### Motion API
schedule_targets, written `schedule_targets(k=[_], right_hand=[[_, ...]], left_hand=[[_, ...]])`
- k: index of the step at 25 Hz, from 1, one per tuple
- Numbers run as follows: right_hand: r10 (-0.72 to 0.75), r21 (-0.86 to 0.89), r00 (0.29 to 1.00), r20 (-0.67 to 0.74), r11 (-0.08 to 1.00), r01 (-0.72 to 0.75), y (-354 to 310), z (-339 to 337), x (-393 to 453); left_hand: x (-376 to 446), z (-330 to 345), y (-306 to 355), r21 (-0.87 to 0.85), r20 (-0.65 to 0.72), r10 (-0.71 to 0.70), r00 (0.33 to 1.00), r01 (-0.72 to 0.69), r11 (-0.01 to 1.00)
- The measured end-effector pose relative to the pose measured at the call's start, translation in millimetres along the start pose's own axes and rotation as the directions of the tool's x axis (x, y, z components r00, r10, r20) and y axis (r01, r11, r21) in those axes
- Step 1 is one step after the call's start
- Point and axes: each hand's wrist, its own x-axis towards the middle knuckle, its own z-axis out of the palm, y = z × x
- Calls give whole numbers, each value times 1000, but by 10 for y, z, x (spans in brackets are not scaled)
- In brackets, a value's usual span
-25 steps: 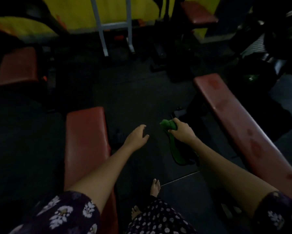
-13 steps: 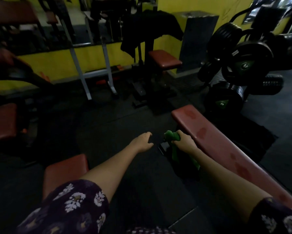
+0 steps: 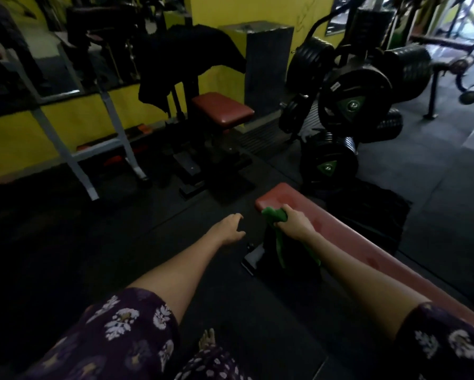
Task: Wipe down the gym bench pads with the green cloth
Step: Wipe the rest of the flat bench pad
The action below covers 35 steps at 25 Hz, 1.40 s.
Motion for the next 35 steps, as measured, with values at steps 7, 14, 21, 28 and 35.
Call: schedule_targets(k=[7,14,21,28,35], right_hand=[[210,26,976,-61,978,-208,-259,-37,579],[364,9,928,-74,931,-364,-288,30,907],[420,19,903,-87,907,-420,-45,-119,1530],[487,63,872,-52,873,-484,167,-83,2347],[532,-10,846,22,847,-532,412,131,2806]], left_hand=[[881,-499,-236,99,132,153,979,-167,981],[1464,-599,-418,94,222,229,948,-255,963],[2112,-719,-337,159,294,305,906,-362,919],[2985,-828,-324,154,305,259,916,-316,936],[3644,-391,-389,139,469,234,852,-332,933]])
